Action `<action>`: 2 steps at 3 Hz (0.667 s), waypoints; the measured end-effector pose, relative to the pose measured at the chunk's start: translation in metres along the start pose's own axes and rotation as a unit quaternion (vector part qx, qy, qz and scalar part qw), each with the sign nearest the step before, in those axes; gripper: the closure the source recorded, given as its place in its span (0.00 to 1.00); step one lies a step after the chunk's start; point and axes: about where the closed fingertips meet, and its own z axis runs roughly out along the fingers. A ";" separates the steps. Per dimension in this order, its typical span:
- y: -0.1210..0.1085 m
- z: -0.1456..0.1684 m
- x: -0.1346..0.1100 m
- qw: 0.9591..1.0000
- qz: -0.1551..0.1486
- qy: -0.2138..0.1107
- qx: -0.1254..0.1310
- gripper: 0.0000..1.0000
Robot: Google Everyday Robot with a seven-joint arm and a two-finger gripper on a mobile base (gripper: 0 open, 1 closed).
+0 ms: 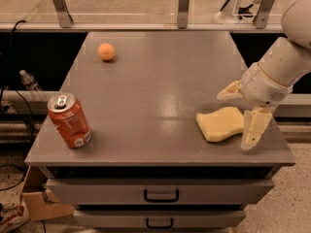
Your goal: Move sponge near coke can
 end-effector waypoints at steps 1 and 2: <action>0.001 0.000 -0.002 1.000 -0.003 -0.001 0.002 0.39; 0.002 -0.003 -0.009 1.000 -0.009 -0.001 0.007 0.63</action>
Offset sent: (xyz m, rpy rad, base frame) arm -0.0066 0.0124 0.0127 0.0026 -0.0281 0.0199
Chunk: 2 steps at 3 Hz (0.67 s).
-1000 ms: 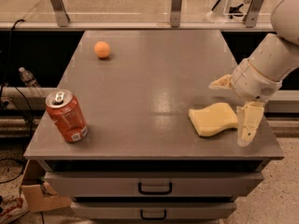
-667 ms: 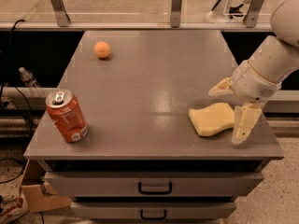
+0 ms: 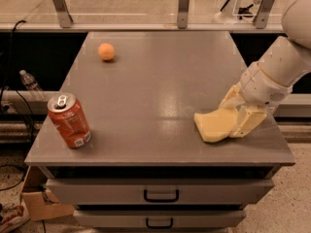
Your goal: Move sponge near coke can
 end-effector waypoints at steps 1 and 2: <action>-0.005 -0.010 -0.022 1.000 -0.003 0.019 0.011 0.87; -0.014 -0.030 -0.044 0.999 0.010 0.038 0.020 1.00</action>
Offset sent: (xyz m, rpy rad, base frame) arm 0.0110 0.0534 0.0775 -0.1110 -0.0474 -0.0936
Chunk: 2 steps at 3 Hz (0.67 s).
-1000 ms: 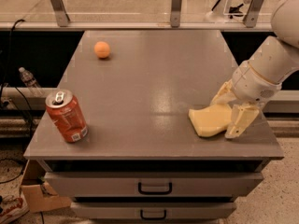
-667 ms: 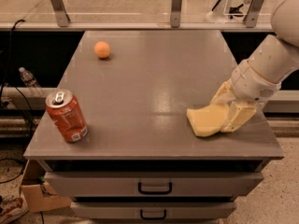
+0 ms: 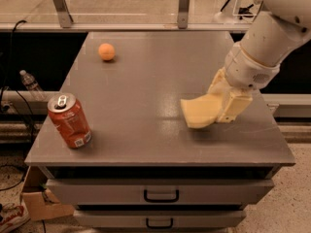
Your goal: Move sponge near coke can
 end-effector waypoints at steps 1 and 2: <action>-0.005 -0.010 -0.024 0.999 0.039 0.004 -0.010 1.00; -0.017 0.013 -0.080 0.998 0.059 0.003 -0.037 1.00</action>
Offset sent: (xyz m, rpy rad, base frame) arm -0.0011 0.0875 0.0094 -0.0345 0.1696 -0.1548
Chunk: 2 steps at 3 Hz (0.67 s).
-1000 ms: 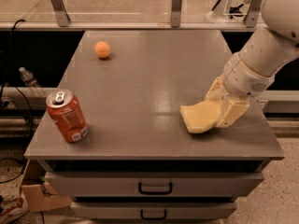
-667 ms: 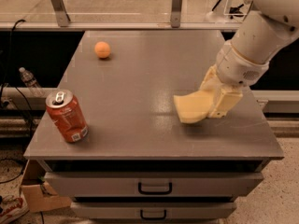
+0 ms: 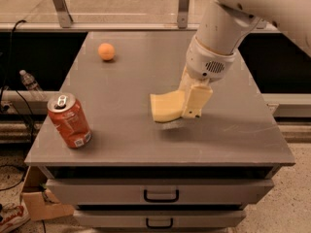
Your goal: Move sponge near coke can
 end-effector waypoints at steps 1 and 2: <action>0.000 0.000 0.000 1.000 0.000 0.000 0.000 1.00; 0.001 0.003 -0.020 0.999 -0.034 0.007 0.006 1.00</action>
Offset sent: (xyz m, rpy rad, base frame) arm -0.0065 0.0467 0.0027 -0.0405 -0.0532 0.1536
